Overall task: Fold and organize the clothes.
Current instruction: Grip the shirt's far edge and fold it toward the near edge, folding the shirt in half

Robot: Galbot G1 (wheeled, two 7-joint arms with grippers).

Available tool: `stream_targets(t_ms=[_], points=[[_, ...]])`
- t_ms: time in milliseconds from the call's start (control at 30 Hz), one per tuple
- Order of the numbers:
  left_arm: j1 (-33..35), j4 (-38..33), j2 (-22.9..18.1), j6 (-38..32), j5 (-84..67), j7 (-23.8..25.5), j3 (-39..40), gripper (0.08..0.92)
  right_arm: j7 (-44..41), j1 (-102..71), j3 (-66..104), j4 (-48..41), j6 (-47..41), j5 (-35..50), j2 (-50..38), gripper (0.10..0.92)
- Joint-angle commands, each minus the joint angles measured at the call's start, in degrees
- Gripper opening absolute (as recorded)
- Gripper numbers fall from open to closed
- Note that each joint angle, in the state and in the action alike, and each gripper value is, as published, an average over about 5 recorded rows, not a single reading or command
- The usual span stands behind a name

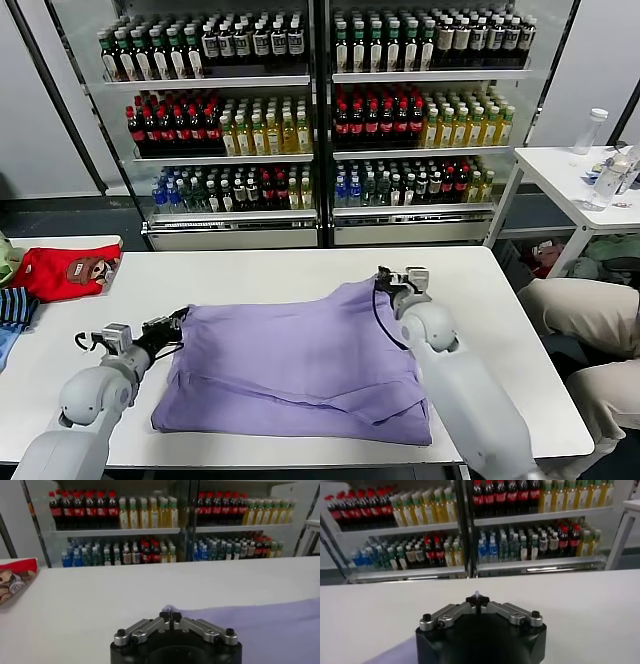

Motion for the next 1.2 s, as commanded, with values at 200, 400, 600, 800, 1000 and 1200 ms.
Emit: stream_targets(t_ms=[200,400,600,800,1000,1200], points=[[12.0,-9.1,0.2,-1.0,-3.5,0.3,-8.1,0.085,0.8,-17.1,4.0,22.0,-0.4,2.6,-7.3,0.115],[17.3,-14.0,-1.8,-1.4,-2.8,0.6,-9.3,0.085,1.6,-24.4,6.2,28.6,-0.4,2.6,-8.3,0.115],[22.0,-17.6,-2.2,-1.7,-2.3,1.0,-10.6,0.085,2.1,-29.4,8.0,32.9,-0.3,2.1,-9.2,0.115],[22.4,-17.3,-2.0,-1.6,-1.9,1.0,-10.5,0.085,2.8,-31.1,9.0,33.2,-0.7,1.6,-9.9,0.115],[22.6,-17.5,-2.0,-1.6,-1.7,1.0,-10.2,0.085,3.1,-32.5,9.7,34.0,-1.1,1.6,-10.0,0.115],[22.9,-17.6,-2.0,-1.6,-1.2,1.0,-9.8,0.085,3.1,-32.6,9.5,32.5,-1.1,1.6,-9.5,0.115]])
